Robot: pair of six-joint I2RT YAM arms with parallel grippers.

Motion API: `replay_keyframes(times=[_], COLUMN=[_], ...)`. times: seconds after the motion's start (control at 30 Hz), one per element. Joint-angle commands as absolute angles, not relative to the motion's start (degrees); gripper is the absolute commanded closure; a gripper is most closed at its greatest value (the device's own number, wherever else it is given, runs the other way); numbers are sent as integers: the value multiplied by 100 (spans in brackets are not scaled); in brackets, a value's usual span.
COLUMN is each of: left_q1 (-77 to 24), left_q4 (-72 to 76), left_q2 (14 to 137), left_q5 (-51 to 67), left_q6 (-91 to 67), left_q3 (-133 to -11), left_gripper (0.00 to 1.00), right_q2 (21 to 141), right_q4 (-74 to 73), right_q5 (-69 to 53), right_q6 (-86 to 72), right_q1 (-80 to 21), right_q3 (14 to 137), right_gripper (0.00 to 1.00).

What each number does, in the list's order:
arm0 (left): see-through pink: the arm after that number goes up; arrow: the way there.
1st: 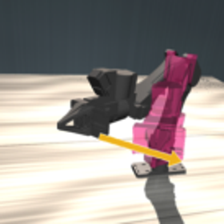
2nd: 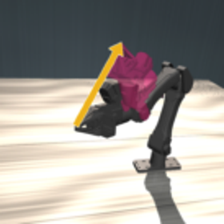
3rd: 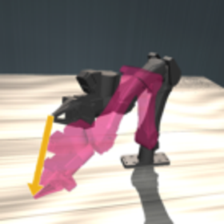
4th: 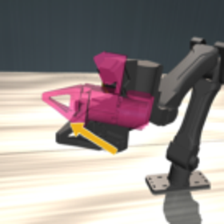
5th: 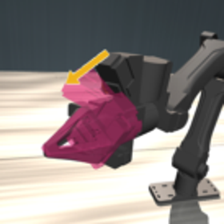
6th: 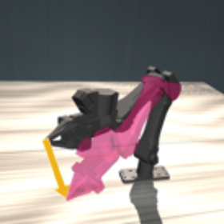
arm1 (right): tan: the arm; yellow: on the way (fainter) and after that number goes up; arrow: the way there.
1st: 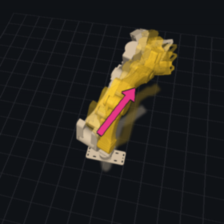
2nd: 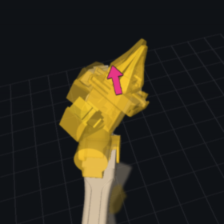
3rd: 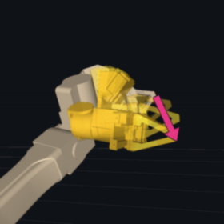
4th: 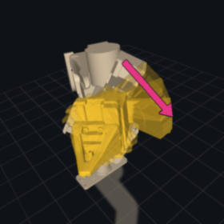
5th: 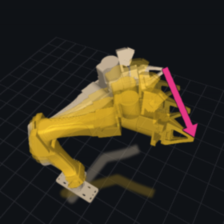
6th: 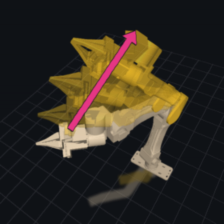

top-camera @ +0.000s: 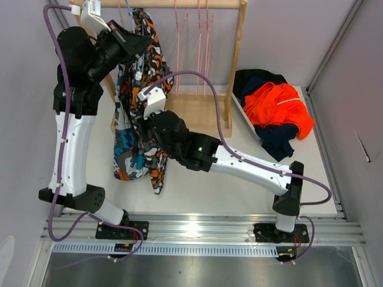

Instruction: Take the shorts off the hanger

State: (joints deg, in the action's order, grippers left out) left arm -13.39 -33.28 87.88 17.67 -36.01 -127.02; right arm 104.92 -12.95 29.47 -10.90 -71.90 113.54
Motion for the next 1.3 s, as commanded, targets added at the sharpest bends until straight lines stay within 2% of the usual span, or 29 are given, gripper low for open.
replay_keyframes(times=[0.0, 0.3, 0.43, 0.63, 0.8, 0.9, 1.0, 1.1, 1.27], left_q1=[-1389, -1248, -1108, -1116, -1134, -1134, -1125, -1116, -1116], left_q4=[-2522, -2935, -2944, -3022, -3506, -3926, -4043, -4183, -4350], left_q2=[8428, 9166, 9273, 8501, 7551, 7085, 6821, 6925, 7566], left_q5=[1934, 1679, 1749, 1925, 2258, 2294, 2285, 2250, 2399], left_q6=[-3569, -3164, -3225, -3384, -3437, -3384, -3384, -3349, -3445], left_q3=[-12788, -13761, -13764, -12824, -11595, -11163, -10944, -11108, -12003], left_gripper=[100, 100, 100, 100, 100, 100, 100, 100, 100], right_q2=[10539, 9598, 9562, 9606, 10018, 10457, 10678, 10451, 9388], right_q4=[-1222, -1326, -1529, -1030, -1001, -1177, -1537, -1468, -844], right_q5=[3058, 4473, 4834, 4668, 3843, 3560, 3419, 3410, 3787], right_q6=[-985, -1685, -2169, -1513, -548, -239, -263, -456, -1133], right_q1=[-7416, -9306, -9878, -9283, -7809, -7201, -6979, -7031, -7584], right_q3=[11453, 9451, 9194, 9342, 10542, 11465, 11856, 11340, 9187], right_gripper=[100, 100, 100, 100, 100, 100, 100, 100, 100])
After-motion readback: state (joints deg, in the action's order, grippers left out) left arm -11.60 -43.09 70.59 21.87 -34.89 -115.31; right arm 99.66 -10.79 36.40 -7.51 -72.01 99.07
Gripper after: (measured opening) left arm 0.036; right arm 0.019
